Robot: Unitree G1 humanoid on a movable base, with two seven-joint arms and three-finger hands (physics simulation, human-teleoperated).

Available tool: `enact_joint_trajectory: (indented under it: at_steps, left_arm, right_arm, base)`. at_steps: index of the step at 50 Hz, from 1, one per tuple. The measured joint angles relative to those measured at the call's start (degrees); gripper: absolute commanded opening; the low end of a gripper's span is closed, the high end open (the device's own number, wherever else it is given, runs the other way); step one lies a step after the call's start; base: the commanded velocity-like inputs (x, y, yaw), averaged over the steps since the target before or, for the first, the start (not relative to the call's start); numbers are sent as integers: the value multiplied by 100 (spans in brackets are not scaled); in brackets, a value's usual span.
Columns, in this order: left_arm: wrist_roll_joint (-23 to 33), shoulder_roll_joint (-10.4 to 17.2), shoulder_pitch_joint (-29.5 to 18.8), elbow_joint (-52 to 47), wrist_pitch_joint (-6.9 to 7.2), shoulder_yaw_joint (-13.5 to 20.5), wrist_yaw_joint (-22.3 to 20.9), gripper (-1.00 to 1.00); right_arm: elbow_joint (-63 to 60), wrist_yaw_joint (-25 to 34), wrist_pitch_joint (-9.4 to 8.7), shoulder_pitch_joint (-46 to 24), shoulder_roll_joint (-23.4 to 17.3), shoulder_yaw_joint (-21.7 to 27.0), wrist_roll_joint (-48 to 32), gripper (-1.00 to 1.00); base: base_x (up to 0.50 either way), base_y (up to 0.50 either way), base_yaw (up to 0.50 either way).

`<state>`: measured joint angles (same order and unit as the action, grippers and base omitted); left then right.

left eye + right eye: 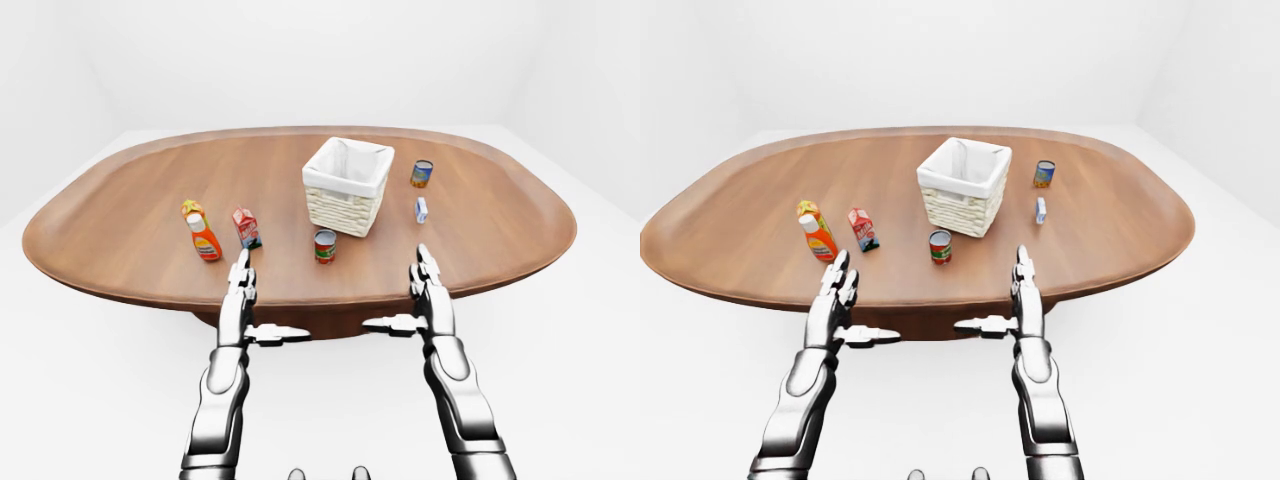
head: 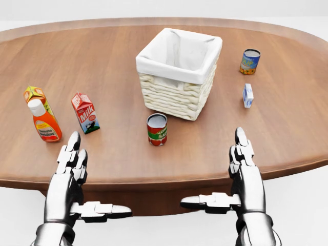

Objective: Pick the milk and place it in the basket.

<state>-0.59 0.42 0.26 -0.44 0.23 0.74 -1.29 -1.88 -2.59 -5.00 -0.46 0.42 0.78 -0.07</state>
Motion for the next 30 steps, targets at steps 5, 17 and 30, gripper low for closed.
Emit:
enact_joint_trajectory:
  at_steps: [5, 17, 30]
  left_arm:
    - [-210, 30, 59, -188, 161, 62, -229, 100]
    - [-324, 120, 102, -836, 477, 134, -532, 100]
    - [-169, 211, -89, -2195, 477, 258, -872, 100]
  right_arm:
    - [-282, -304, 0, -73, 34, 30, 89, 100]
    - [-976, -344, 0, -97, 8, 3, 434, 100]
    - [-1460, -215, 0, 37, -22, -123, 357, 100]
  base:
    - [0, 0, 0]
    - [0, 0, 0]
    - [0, 0, 0]
